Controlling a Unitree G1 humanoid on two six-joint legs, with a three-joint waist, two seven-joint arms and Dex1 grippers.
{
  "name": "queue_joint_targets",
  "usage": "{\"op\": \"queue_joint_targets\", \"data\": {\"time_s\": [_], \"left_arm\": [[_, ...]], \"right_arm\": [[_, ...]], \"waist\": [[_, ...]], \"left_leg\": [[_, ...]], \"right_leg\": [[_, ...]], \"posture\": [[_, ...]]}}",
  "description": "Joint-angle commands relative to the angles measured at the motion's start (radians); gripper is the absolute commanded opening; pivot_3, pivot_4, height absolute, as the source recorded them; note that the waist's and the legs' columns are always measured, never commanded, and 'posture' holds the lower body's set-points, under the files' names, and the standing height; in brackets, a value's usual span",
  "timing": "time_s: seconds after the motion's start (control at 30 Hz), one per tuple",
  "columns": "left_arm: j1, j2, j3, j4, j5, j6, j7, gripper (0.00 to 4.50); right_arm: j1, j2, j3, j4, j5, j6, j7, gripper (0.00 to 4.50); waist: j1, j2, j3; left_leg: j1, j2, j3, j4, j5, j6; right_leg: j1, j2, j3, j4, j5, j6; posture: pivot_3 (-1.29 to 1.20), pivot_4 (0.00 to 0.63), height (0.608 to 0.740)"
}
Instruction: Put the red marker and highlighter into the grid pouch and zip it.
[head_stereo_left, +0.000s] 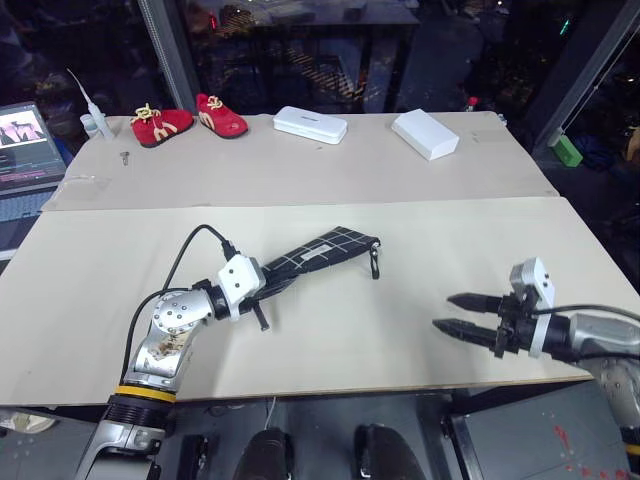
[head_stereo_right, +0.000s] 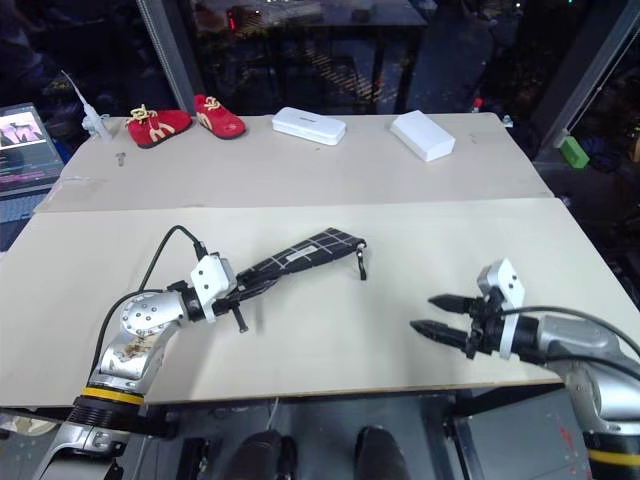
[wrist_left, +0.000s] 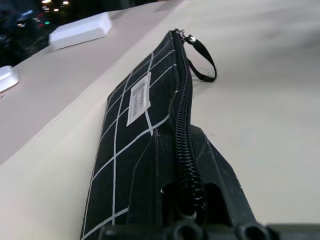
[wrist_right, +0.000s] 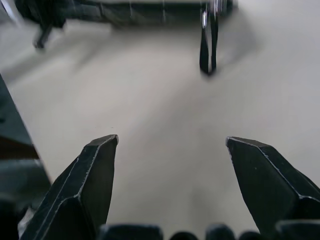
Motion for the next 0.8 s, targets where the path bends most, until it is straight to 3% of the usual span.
{"op": "queue_joint_targets", "data": {"time_s": [0.03, 0.33, 0.53, 0.8], "left_arm": [[-0.032, 0.027, -0.035, 0.051, 0.030, -0.132, -0.064, 0.00], [-0.129, 0.041, -0.043, 0.255, 0.015, -0.336, -0.156, 0.00], [-0.209, 0.060, -0.040, 0.242, -0.089, -0.347, -0.303, 0.00], [-0.230, 0.052, -0.053, 0.399, -0.045, -0.425, -0.361, 0.00]], "right_arm": [[0.003, 0.024, -0.015, -0.036, -0.003, -0.033, -0.050, 3.83], [0.011, 0.040, -0.005, -0.027, -0.003, -0.041, -0.087, 3.83], [0.017, 0.025, -0.021, -0.017, 0.005, -0.036, -0.092, 3.83], [0.021, 0.031, -0.027, -0.013, 0.003, -0.038, -0.114, 3.83]], "waist": [[-0.002, 0.000, 0.000], [0.005, 0.000, 0.000], [0.005, 0.000, 0.000], [0.004, 0.000, 0.000]], "left_leg": [[0.001, 0.000, 0.000, 0.000, 0.000, 0.000], [-0.002, 0.000, 0.000, 0.000, 0.000, 0.000], [-0.003, 0.000, 0.000, 0.000, 0.000, 0.000], [-0.002, 0.000, 0.001, 0.000, 0.000, 0.000]], "right_leg": [[0.000, 0.000, 0.000, 0.000, -0.001, 0.002], [-0.001, 0.001, -0.001, -0.001, 0.001, -0.002], [0.000, 0.001, -0.002, -0.002, 0.001, -0.002], [0.000, 0.001, -0.002, -0.001, 0.001, -0.002]], "posture": [[0.00, 0.150, 0.740], [0.00, 0.150, 0.740], [0.00, 0.150, 0.740], [0.00, 0.150, 0.740]]}}
